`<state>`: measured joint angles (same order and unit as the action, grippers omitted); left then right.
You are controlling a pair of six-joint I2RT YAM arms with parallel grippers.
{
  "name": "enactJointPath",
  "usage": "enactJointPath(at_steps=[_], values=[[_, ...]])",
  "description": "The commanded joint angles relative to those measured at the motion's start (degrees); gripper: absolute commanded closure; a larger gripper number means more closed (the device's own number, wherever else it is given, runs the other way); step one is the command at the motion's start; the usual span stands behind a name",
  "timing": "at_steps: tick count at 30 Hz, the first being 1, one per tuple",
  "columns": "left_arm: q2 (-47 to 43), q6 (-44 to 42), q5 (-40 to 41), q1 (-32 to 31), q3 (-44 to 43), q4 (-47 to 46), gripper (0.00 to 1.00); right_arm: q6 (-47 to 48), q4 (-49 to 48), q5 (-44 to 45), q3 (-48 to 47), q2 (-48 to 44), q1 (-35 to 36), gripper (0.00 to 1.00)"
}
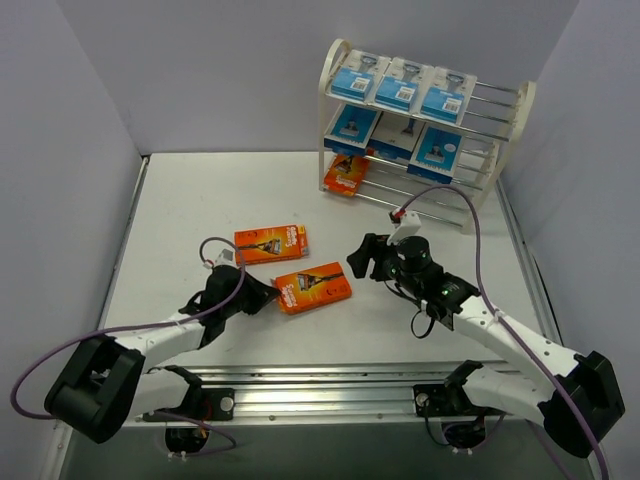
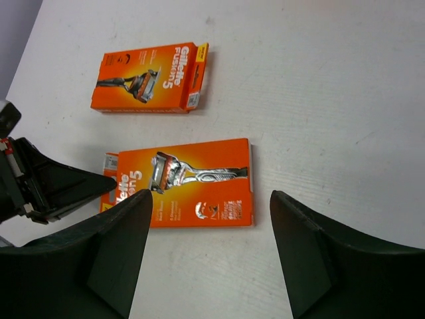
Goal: Place and organize the shaving razors onto the shelf
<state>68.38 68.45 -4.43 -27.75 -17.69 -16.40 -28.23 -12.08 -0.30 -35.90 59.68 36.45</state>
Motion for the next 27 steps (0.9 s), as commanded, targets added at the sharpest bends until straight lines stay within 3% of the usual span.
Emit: enactJointPath(at_steps=[1, 20, 27], values=[[2.7, 1.3, 1.3, -2.0, -4.4, -5.7, 0.98, 1.6, 2.1, 3.1, -5.0, -1.5, -0.8, 0.33], [14.7, 2.4, 3.6, -7.8, -21.1, -9.2, 0.98, 1.9, 8.0, 5.0, -11.3, -4.7, -4.2, 0.31], [24.4, 1.3, 0.3, -9.9, -32.7, -11.4, 0.98, 1.7, 9.5, 7.5, -13.8, -5.7, -5.1, 0.31]])
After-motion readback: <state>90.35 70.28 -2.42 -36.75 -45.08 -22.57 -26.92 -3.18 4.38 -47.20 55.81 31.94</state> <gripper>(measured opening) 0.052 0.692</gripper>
